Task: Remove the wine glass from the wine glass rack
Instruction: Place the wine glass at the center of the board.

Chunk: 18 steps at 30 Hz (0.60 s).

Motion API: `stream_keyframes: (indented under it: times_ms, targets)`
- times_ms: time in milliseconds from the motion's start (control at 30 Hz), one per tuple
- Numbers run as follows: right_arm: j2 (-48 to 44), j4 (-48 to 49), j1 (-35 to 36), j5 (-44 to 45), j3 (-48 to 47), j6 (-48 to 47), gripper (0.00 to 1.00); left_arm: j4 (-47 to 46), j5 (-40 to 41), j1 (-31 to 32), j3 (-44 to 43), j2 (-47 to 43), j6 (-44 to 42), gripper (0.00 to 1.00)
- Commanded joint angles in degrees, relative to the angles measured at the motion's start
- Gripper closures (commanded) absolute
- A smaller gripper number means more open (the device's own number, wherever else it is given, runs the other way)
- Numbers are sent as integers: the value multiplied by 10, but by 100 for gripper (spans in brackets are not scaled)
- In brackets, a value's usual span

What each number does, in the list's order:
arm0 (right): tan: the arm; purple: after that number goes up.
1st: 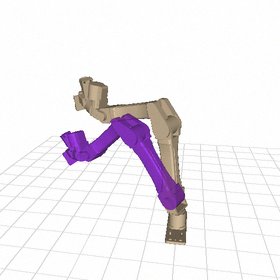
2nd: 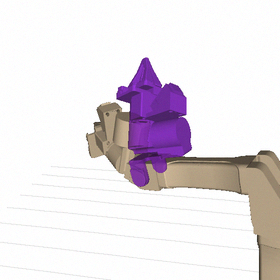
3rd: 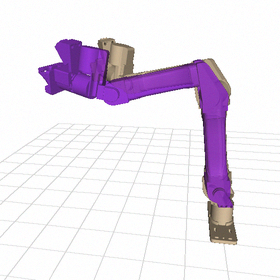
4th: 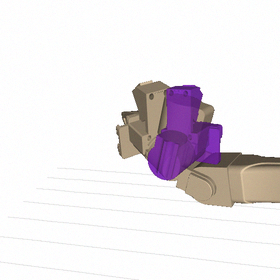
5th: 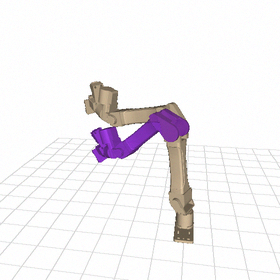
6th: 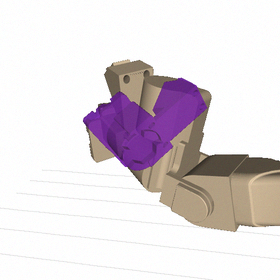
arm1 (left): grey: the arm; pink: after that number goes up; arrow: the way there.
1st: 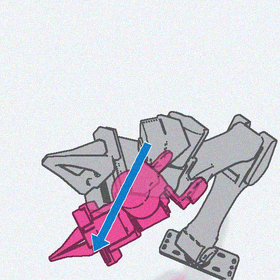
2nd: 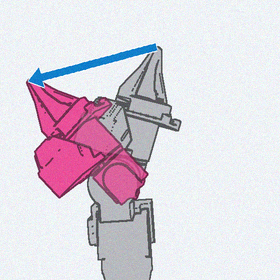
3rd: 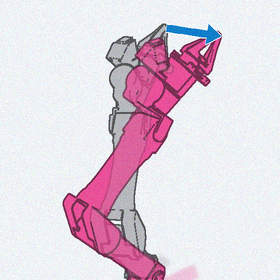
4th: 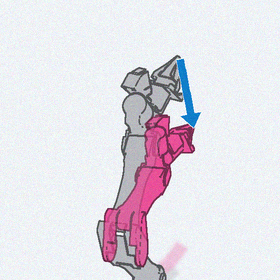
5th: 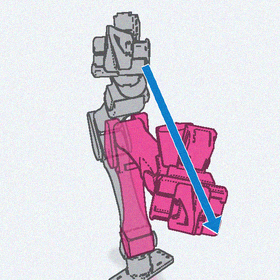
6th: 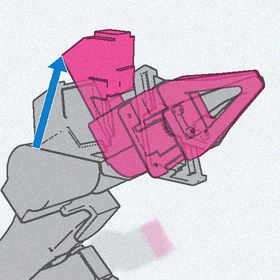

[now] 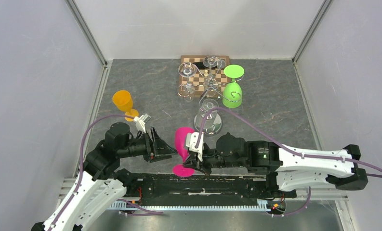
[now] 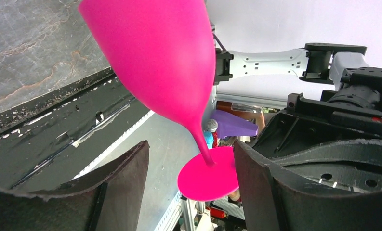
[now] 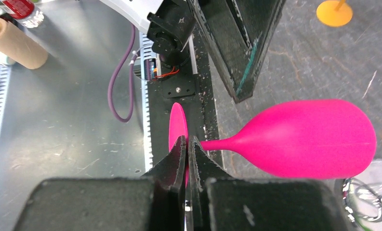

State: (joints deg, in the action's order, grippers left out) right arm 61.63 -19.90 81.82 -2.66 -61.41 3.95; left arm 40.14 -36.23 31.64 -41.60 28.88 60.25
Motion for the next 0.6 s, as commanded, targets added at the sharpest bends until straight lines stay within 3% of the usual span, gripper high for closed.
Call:
stream_keyframes:
  times_ms: [0,567]
  targets:
    - [8,64,28,55,-26,-74,100,-19,-28,3,11,-9,24,29]
    - [54,129,88,124,-36,-196,100,-29,-53,3,17,-21,28,32]
